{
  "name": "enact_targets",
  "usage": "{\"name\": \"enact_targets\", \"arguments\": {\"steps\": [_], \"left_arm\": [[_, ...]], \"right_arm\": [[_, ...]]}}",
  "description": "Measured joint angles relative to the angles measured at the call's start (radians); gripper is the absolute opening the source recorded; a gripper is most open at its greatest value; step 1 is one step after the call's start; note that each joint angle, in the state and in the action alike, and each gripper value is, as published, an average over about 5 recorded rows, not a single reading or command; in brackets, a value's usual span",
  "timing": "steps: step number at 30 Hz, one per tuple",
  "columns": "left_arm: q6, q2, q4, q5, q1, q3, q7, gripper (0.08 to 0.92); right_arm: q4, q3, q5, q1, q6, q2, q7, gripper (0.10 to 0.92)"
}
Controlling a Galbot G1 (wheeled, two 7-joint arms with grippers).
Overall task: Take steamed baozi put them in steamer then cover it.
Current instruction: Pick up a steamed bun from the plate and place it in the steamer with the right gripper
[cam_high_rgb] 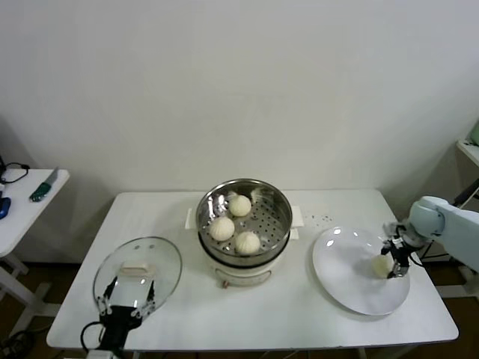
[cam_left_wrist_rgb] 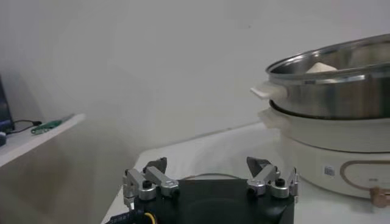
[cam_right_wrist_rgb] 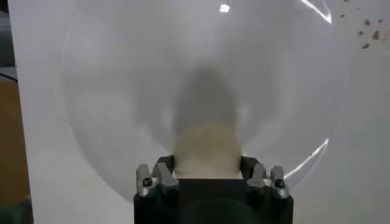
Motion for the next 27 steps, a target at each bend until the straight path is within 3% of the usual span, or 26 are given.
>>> {"name": "enact_targets", "arguments": {"steps": [11,27], "left_arm": [[-0.015,-0.006,-0.014,-0.011,0.023,0.005,0.005,0.823],[-0.033,-0.01,-0.059,-0.036,0.055,0.027,0.025,0.823]], "right_arm": [[0.027,-0.281,0.272,0.368,-0.039,0.109,0.004,0.695],[-0.003,-0.555,0.72,0.695,-0.081,0.521,0.03,0.704]]}}
